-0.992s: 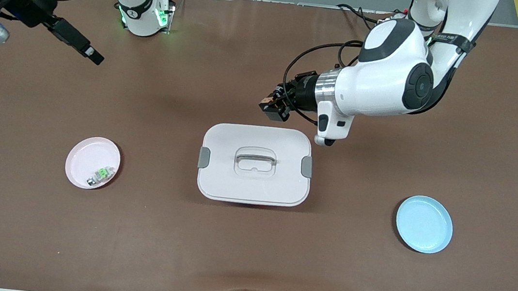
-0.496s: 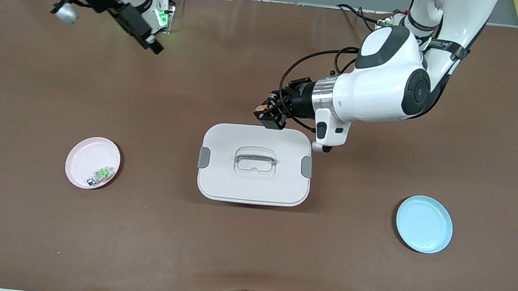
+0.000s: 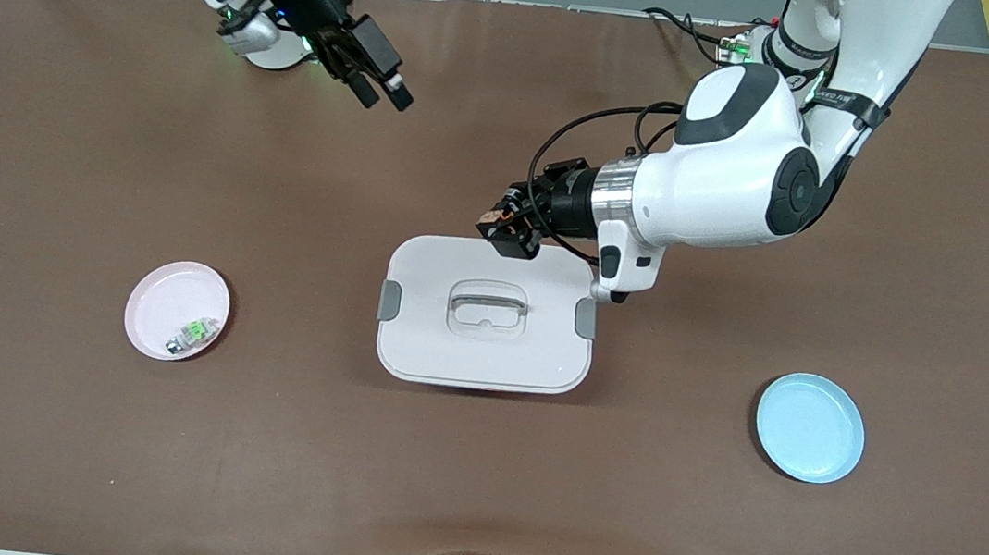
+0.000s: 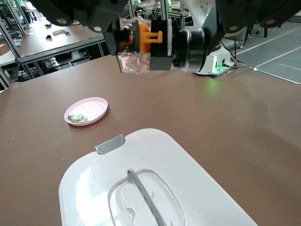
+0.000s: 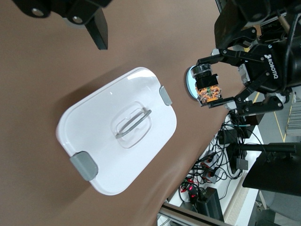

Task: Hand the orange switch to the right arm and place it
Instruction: 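Hold the switch above the box while the right gripper reaches it, then close the right gripper on the orange switch, then carry the switch to the white plate while the left gripper withdraws, then lower the orange switch onto the white plate with the right gripper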

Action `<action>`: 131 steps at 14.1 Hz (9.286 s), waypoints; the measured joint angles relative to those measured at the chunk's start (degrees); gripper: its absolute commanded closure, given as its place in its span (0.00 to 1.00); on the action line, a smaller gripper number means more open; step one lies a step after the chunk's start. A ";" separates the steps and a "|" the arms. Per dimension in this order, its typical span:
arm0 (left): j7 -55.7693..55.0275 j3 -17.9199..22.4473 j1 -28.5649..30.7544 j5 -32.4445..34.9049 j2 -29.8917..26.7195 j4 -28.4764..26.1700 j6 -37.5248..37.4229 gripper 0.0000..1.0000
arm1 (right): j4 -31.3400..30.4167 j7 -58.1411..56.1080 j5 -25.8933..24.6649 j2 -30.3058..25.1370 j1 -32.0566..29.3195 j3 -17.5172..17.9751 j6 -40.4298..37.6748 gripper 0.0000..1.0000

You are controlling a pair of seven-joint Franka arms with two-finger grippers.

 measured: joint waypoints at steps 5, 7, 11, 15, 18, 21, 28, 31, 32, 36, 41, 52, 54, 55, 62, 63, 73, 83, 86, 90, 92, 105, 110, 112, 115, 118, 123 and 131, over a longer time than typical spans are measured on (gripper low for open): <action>0.00 0.00 -0.25 0.00 0.04 0.11 0.00 1.00 | 4.51 -0.18 -7.49 7.00 0.00 2.94 1.75 0.00; 0.00 0.00 -0.70 0.00 0.14 0.11 0.00 1.00 | 6.61 -0.18 -9.20 9.37 0.00 2.94 1.79 0.00; 0.00 0.00 -1.59 0.00 0.36 0.11 0.00 1.00 | 9.01 0.15 -11.25 12.45 0.05 3.00 3.61 0.00; 0.00 0.01 -1.72 0.00 0.39 0.11 0.00 1.00 | 9.16 2.20 -12.00 14.54 1.68 3.27 8.26 0.00; 0.00 0.00 -1.99 0.00 0.40 0.11 0.00 1.00 | 9.18 4.06 -13.64 16.45 2.51 3.37 11.18 0.00; 0.00 0.00 -2.11 0.00 0.40 0.13 0.00 1.00 | 9.20 5.23 -15.42 18.74 3.14 3.38 13.35 0.00; 0.00 0.00 -2.56 0.00 0.40 0.14 0.00 1.00 | 9.39 5.30 -15.94 21.79 3.45 3.41 16.18 0.00; -0.03 0.01 -2.56 0.00 0.40 0.14 0.00 1.00 | 9.73 5.30 -16.02 22.62 3.54 3.41 16.63 0.00; -0.03 0.01 -2.56 0.00 0.40 0.14 0.00 1.00 | 9.87 5.30 -16.25 22.86 3.60 3.41 16.78 0.00; -0.04 0.01 -2.57 0.00 0.42 0.15 0.00 1.00 | 10.47 5.46 -17.02 24.02 3.69 3.41 17.34 0.02; -0.04 0.01 -2.69 0.00 0.55 0.14 0.00 1.00 | 11.57 5.52 -17.09 24.80 3.88 3.43 17.56 0.60; -0.04 0.16 -3.01 0.38 0.91 0.10 0.06 0.00 | 12.62 8.54 -17.18 25.47 4.18 3.40 17.51 1.00; -0.04 0.07 -3.08 0.87 0.87 0.44 0.07 0.00 | 12.72 8.63 -17.55 25.92 4.45 3.42 17.35 1.00; -0.04 0.08 -3.05 1.06 0.79 0.64 0.07 0.00 | 12.74 8.69 -18.80 26.23 4.56 3.43 17.28 1.00; -0.04 0.20 -1.33 8.61 -0.89 1.49 -3.98 0.00 | 17.53 5.58 -38.90 27.72 4.57 3.10 2.59 1.00; -0.03 0.21 -0.30 9.73 -1.37 1.53 -5.46 0.00 | 19.48 1.07 -40.37 28.49 4.56 3.04 -1.74 1.00; 13.61 0.50 9.07 24.40 -6.26 1.83 -16.17 0.00 | 23.16 -46.53 -41.48 30.52 -2.20 1.85 -22.71 1.00; 34.23 0.71 19.40 40.29 -6.32 1.75 -21.42 0.00 | 21.13 -76.98 -40.85 30.08 -14.86 1.85 -27.36 1.00; 41.98 0.70 21.14 42.06 -7.26 1.84 -21.56 0.00 | 19.05 -90.00 -38.80 28.68 -21.34 1.81 -27.51 1.00; 55.21 0.79 26.87 42.57 -8.59 1.87 -21.84 0.00 | 15.20 -101.43 -38.18 26.37 -28.29 1.78 -27.27 1.00; 60.54 0.77 28.47 43.11 -8.92 1.88 -21.88 0.00 | 12.54 -104.43 -38.17 25.46 -29.92 1.80 -25.47 1.00; 66.93 0.96 28.80 43.27 -15.38 1.82 -27.05 0.00 | -2.06 -121.62 -38.17 27.32 -39.63 1.67 -3.24 1.00; 67.89 12.95 17.74 39.69 -20.30 -2.59 -27.38 0.00 | -2.38 -128.79 -38.74 34.54 -42.62 1.49 4.26 1.00; 69.45 16.03 15.31 39.05 -22.65 -4.89 -27.38 0.00 | -2.34 -129.53 -41.09 36.44 -43.02 1.29 6.09 1.00; 73.32 17.62 14.84 38.49 -25.41 -7.91 -26.81 0.00 | -2.11 -129.64 -43.50 37.99 -43.42 1.21 7.22 1.00; 75.81 19.70 13.95 37.45 -27.49 -10.37 -25.83 0.00 | -0.95 -129.64 -44.93 39.57 -43.69 0.91 7.63 1.00; 76.09 22.03 10.43 35.96 -27.83 -10.52 -25.11 0.00 | 2.27 -129.53 -47.42 43.90 -43.64 -0.62 7.63 1.00; 79.92 22.53 10.47 35.02 -27.84 -10.41 -25.10 0.00 | 5.85 -117.39 -59.84 47.86 -38.35 -4.46 7.63 1.00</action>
